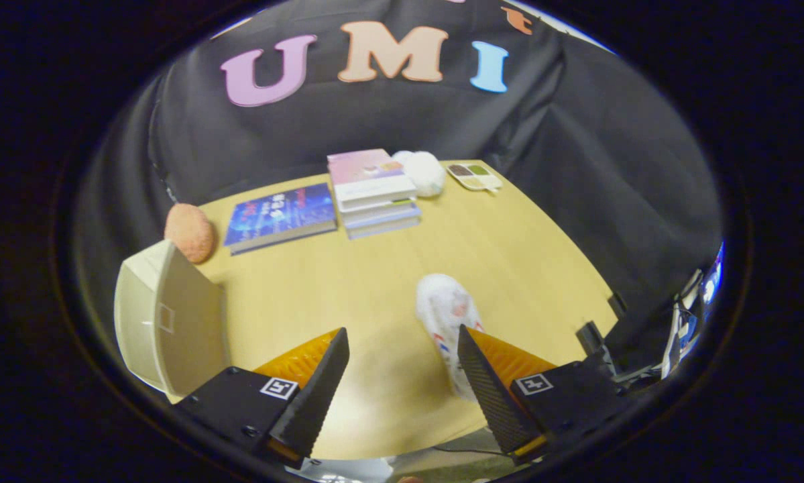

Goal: Open the storage box then place both shoes into the box .Put the left shoe in first, then the right shoe, with the right side of both shoes facing outward in a uniform manner.

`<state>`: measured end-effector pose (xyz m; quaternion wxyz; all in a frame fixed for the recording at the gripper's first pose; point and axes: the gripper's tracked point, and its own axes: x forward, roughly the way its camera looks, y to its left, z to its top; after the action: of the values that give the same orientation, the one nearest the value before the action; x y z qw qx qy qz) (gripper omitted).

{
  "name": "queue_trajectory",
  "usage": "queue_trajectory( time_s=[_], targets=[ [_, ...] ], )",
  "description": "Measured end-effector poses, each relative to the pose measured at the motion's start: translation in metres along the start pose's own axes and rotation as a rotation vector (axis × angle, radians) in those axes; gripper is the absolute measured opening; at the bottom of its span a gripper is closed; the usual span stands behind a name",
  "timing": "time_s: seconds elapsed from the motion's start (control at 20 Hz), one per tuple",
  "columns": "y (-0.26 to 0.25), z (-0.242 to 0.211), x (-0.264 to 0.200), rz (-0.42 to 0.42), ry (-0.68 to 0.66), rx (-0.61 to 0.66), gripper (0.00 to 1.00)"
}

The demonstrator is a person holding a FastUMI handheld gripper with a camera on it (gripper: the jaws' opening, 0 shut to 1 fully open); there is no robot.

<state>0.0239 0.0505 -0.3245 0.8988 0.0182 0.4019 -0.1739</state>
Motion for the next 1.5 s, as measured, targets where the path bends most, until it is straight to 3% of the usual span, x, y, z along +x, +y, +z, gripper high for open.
queue_trajectory(
  time_s=[0.3, 0.6, 0.75, 1.1, 1.5],
  targets=[
    [-0.081, -0.038, 0.031, -0.118, 0.126, -0.08, 1.0],
    [-0.112, -0.056, 0.053, -0.171, 0.225, -0.248, 1.0],
    [-0.114, -0.065, 0.072, -0.159, 0.268, -0.303, 0.98],
    [-0.103, -0.061, 0.111, -0.071, 0.261, -0.275, 0.95],
    [-0.094, -0.078, 0.103, -0.042, 0.308, -0.335, 0.95]
  ],
)
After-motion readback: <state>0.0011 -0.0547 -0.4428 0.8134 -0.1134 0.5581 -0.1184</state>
